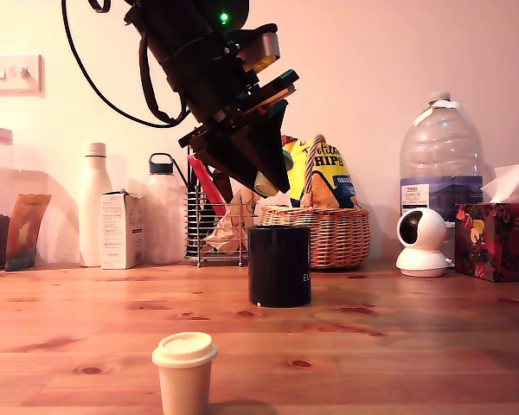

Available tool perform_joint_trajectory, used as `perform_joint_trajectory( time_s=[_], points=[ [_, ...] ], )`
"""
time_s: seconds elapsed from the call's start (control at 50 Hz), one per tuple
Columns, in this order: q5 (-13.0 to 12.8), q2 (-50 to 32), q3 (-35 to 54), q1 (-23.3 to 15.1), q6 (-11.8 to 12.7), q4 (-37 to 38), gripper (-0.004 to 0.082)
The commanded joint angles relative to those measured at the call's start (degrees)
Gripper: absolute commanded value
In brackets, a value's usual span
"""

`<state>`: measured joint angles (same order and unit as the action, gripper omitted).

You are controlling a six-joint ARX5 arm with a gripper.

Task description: Pick up the coffee capsules from the table one by one and drop them inside the nearest coffee cup

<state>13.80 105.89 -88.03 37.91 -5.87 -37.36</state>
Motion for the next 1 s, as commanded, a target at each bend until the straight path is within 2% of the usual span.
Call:
perform_joint_trajectory(
  time_s=[0.0,0.44,0.98],
  points=[
    [-0.28,-0.46,0.39,-0.39,-0.17,3.72,0.0181],
    [-0.31,-0.46,0.39,-0.44,-0.17,4.83,0.0181],
    [-0.66,-0.79,0.37,-4.85,-0.20,14.32,0.0181]
  ],
)
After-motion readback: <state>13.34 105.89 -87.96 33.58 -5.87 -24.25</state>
